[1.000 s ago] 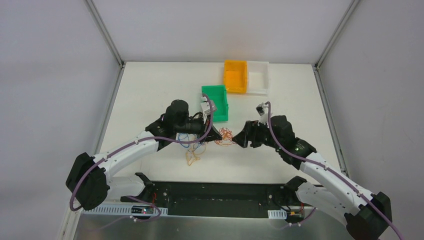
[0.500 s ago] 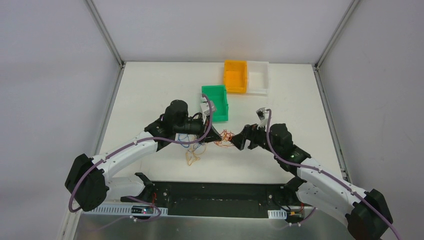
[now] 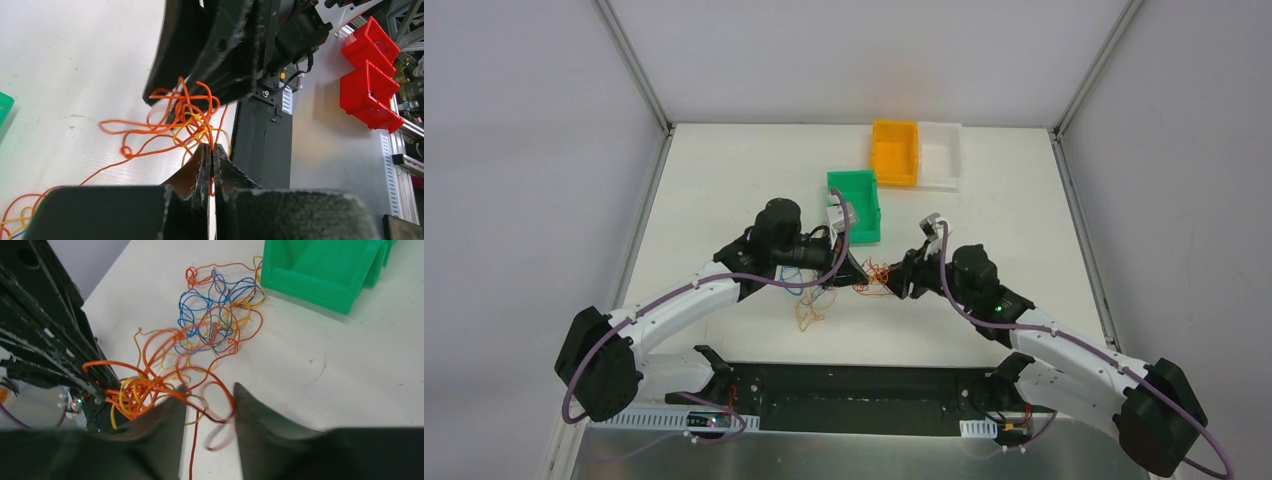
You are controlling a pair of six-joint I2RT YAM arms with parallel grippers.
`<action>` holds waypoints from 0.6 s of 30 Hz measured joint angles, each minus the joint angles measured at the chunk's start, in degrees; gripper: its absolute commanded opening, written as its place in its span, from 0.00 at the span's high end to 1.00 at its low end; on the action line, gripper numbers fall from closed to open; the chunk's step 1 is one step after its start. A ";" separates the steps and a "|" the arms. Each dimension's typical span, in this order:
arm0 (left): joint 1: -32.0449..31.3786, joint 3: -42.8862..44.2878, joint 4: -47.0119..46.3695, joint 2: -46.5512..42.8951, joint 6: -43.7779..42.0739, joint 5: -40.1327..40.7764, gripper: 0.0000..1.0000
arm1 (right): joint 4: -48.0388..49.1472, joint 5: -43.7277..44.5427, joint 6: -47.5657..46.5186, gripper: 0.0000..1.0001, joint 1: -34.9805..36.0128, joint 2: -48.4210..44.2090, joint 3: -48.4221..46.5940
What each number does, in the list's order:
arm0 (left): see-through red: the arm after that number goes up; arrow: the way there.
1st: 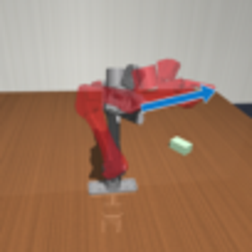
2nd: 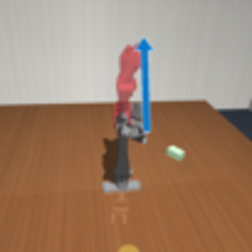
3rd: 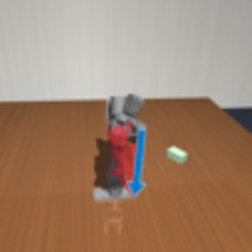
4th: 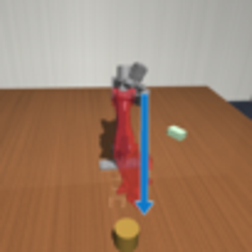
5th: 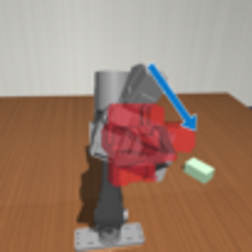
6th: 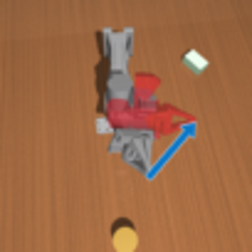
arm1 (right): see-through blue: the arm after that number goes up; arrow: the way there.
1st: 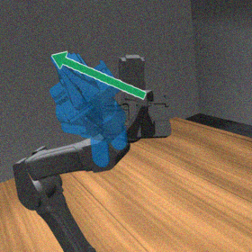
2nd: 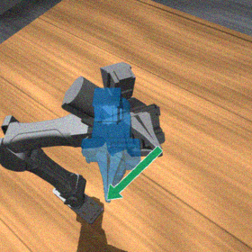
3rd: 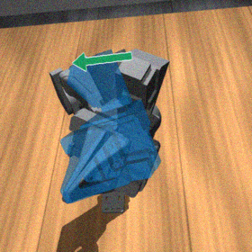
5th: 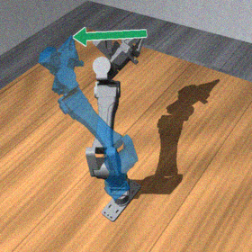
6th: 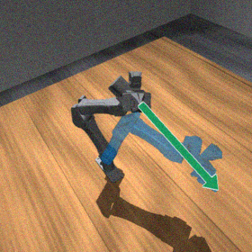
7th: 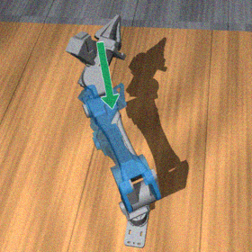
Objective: Untangle the cables
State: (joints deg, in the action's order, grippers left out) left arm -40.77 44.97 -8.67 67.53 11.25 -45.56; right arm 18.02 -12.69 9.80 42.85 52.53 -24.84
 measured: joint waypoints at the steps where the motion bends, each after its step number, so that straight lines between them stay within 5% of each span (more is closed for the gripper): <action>1: 0.00 0.20 0.04 0.22 0.09 -0.33 1.00 | 0.31 0.02 -0.50 0.97 0.15 0.13 -0.07; 9: 0.00 1.44 2.49 -0.55 -0.28 4.68 1.00 | -7.56 11.82 2.08 1.00 0.98 4.52 -7.04; 18: 0.04 3.02 14.86 -12.04 -3.78 36.15 1.00 | -24.94 35.58 15.41 1.00 -2.32 0.81 -5.99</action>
State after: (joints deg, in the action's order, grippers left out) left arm -40.73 47.99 6.20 55.48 7.46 -9.41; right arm -6.92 22.90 25.21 40.53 53.34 -30.83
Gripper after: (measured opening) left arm 0.011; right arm 0.016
